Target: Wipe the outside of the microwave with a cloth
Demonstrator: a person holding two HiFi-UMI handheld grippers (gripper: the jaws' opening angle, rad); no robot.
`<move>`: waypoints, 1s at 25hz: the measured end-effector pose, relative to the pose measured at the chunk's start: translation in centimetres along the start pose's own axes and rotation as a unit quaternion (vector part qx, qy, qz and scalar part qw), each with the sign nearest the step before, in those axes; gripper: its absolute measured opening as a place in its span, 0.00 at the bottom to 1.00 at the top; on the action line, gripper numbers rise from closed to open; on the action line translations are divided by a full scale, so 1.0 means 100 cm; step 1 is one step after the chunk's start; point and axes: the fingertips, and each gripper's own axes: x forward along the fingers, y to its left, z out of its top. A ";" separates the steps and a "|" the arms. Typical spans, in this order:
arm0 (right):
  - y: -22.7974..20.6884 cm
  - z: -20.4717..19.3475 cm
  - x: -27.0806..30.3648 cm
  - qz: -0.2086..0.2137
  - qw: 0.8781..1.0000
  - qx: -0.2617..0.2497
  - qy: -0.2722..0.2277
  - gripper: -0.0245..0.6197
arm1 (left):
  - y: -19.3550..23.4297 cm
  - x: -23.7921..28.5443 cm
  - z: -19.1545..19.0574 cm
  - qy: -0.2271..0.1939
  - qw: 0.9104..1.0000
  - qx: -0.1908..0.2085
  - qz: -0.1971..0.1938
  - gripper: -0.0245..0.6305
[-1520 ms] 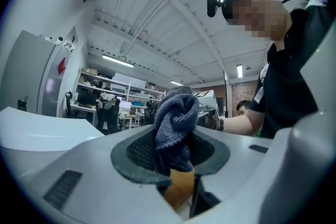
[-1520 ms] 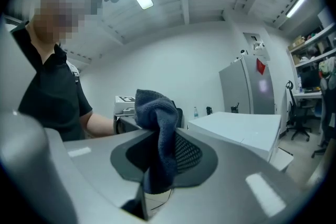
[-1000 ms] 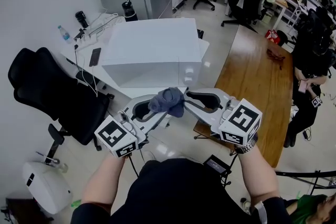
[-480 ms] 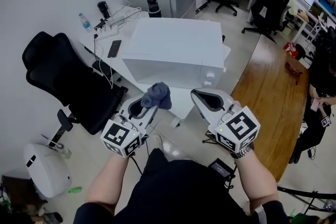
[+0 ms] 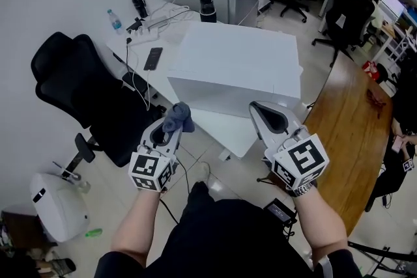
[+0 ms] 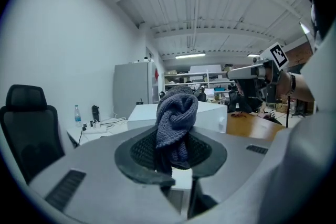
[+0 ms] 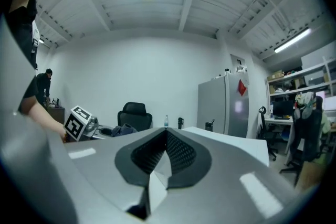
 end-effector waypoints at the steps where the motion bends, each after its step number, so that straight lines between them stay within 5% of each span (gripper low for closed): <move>1: -0.004 0.001 0.007 -0.010 1.000 0.002 -0.003 0.04 | 0.011 0.003 -0.004 0.004 1.000 -0.002 0.009 0.20; 12: -0.043 0.010 0.093 -0.055 0.998 0.015 -0.012 0.04 | 0.109 0.055 -0.047 0.045 0.998 -0.017 0.048 0.20; 25: -0.079 0.005 0.177 -0.085 0.996 0.019 0.003 0.04 | 0.149 0.128 -0.091 0.081 0.995 -0.034 -0.039 0.20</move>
